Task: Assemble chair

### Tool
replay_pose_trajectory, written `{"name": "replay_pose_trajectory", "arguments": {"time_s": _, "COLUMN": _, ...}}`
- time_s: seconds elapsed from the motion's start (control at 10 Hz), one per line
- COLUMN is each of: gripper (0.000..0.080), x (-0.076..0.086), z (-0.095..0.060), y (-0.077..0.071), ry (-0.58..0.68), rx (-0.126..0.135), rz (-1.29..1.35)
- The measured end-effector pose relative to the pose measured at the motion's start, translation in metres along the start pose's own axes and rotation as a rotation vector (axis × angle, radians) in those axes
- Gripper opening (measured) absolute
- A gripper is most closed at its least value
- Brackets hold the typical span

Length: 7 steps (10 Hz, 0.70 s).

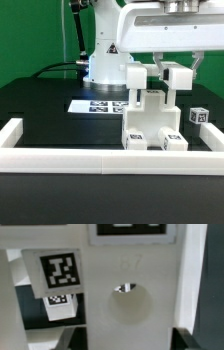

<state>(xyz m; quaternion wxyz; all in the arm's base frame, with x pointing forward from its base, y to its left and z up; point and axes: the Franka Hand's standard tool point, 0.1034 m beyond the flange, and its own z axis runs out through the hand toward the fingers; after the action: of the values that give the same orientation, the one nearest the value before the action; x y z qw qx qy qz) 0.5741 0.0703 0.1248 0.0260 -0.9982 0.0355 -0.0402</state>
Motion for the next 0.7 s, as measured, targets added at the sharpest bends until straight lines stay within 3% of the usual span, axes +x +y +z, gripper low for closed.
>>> {"name": "replay_pose_trajectory", "arguments": {"time_s": 0.7, "gripper": 0.0290, "x": -0.0003, "z": -0.0006, "y": 0.0018, "ry": 0.023, "rx": -0.001, "rz": 0.002}}
